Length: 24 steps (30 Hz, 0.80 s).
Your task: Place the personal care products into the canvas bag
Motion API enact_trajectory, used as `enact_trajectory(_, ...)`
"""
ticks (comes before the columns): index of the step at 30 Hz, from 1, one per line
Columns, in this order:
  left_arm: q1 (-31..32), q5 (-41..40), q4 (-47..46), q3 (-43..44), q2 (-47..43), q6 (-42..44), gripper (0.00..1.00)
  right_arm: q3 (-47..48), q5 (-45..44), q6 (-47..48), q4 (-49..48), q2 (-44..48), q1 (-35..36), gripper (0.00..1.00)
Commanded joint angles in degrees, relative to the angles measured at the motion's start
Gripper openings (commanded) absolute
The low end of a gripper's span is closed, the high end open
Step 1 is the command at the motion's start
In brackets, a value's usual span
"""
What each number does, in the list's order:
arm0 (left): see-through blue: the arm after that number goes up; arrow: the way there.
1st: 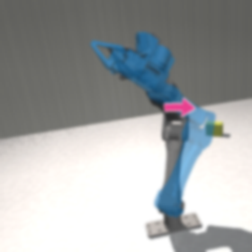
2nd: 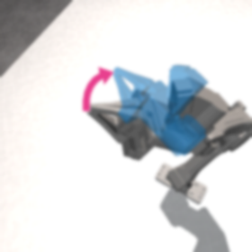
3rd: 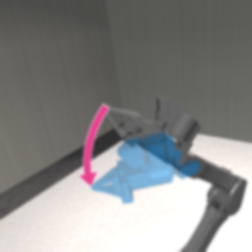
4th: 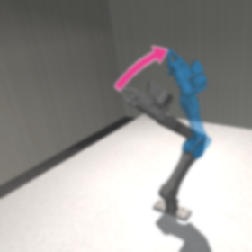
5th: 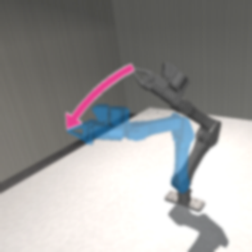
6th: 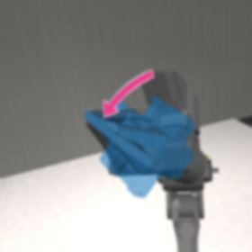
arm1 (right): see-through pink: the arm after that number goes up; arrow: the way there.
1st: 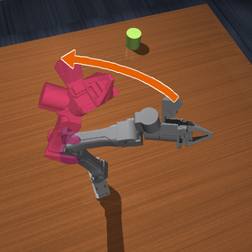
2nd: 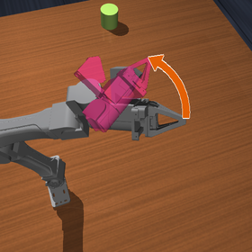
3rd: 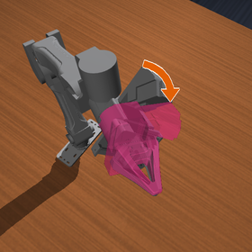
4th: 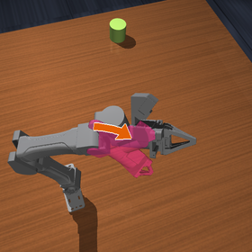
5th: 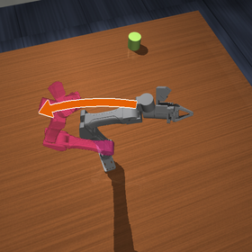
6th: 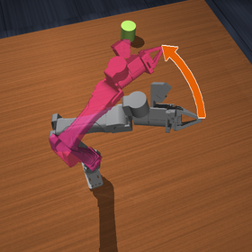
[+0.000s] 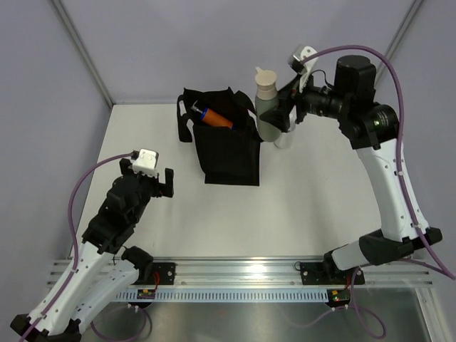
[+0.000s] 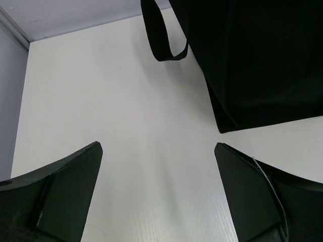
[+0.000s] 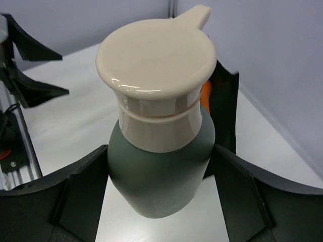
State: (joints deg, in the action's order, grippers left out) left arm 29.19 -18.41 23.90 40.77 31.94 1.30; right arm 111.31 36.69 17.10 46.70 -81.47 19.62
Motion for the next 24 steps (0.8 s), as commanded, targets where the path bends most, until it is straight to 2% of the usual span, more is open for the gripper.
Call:
enact_trajectory(1,0.17,-1.45,-2.45,-0.08,0.14,0.98,0.99,11.27,-0.64,-3.65,-5.65,-7.71,4.02,0.0)
enact_trajectory(4,0.17,-1.71,-2.45,-0.26,0.14,1.07,0.99,22.87,-3.98,-3.92,-5.65,-17.73,7.97,0.0)
enact_trajectory(5,0.17,-1.8,-2.54,-0.34,-0.04,1.16,0.99,29.43,-5.04,-4.01,-5.91,-22.89,8.68,0.0)
enact_trajectory(7,0.17,-2.33,-2.81,-0.52,-0.21,1.25,0.99,37.27,-6.71,-5.05,-7.14,-27.58,10.17,0.0)
enact_trajectory(13,0.17,-3.03,-2.89,-0.87,-0.39,1.69,0.99,43.11,-12.33,-4.63,-13.56,-38.4,12.99,0.0)
enact_trajectory(17,0.17,-3.29,-2.89,-0.87,-0.3,1.78,0.99,39.27,-16.73,-0.24,-12.34,-40.44,13.08,0.0)
enact_trajectory(22,0.08,-2.51,-3.07,-0.87,-0.3,2.04,0.99,19.86,-17.7,4.94,-15.41,-32.53,12.99,0.0)
enact_trajectory(24,0.08,-1.72,-3.07,-0.87,-0.04,2.13,0.99,17.11,-18.75,6.1,-15.06,-30.42,13.08,0.0)
